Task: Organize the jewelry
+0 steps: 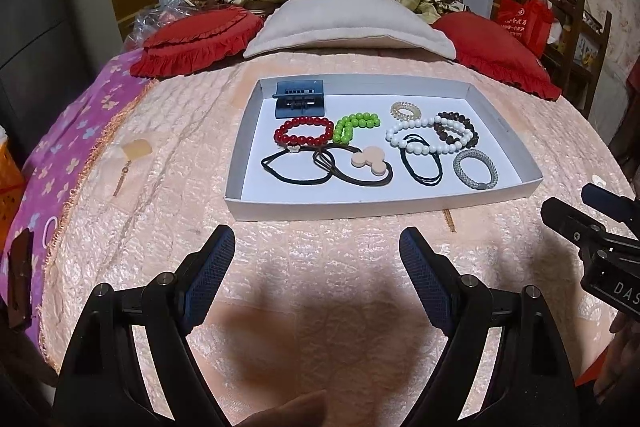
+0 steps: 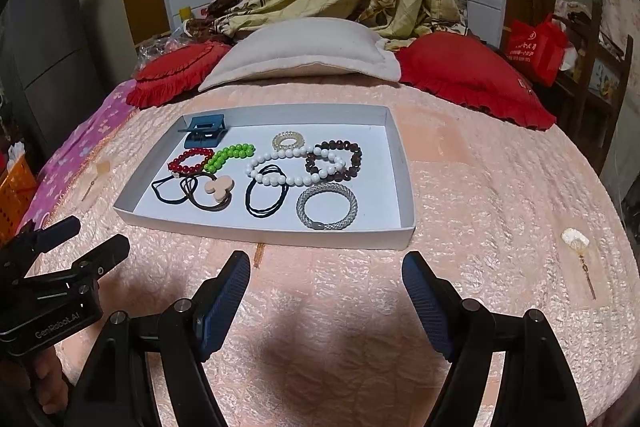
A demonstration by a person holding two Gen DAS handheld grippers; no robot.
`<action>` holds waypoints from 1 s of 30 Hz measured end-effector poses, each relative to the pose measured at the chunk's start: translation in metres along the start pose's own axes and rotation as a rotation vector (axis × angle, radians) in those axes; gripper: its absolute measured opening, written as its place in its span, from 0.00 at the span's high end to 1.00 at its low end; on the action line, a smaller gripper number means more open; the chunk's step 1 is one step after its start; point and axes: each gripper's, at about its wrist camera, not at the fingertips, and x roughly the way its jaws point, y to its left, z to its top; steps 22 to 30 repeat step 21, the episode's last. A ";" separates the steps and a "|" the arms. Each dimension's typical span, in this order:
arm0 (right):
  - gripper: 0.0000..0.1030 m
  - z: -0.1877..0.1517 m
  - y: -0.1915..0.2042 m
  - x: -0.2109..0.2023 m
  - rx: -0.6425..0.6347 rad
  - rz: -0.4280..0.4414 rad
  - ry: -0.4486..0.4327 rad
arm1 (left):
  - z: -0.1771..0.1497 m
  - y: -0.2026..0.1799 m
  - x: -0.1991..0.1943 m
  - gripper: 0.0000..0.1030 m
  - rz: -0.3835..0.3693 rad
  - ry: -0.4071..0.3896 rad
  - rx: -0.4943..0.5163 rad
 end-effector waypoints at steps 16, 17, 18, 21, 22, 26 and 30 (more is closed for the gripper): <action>0.26 -0.003 0.004 0.002 -0.014 0.001 0.007 | -0.002 0.001 0.000 0.18 -0.011 -0.003 -0.001; 0.26 -0.003 0.004 0.002 -0.016 0.001 0.007 | -0.002 0.000 -0.001 0.18 -0.014 -0.008 -0.002; 0.26 -0.003 0.005 0.002 -0.018 0.001 0.007 | -0.002 0.000 -0.002 0.18 -0.011 -0.015 -0.002; 0.26 -0.003 0.005 0.002 -0.019 -0.001 0.007 | -0.002 -0.001 -0.003 0.18 -0.014 -0.018 0.002; 0.26 -0.003 0.005 0.002 -0.019 -0.001 0.007 | -0.002 -0.001 -0.003 0.18 -0.014 -0.018 0.002; 0.26 -0.003 0.005 0.002 -0.019 -0.001 0.007 | -0.002 -0.001 -0.003 0.18 -0.014 -0.018 0.002; 0.26 -0.003 0.005 0.002 -0.019 -0.001 0.007 | -0.002 -0.001 -0.003 0.18 -0.014 -0.018 0.002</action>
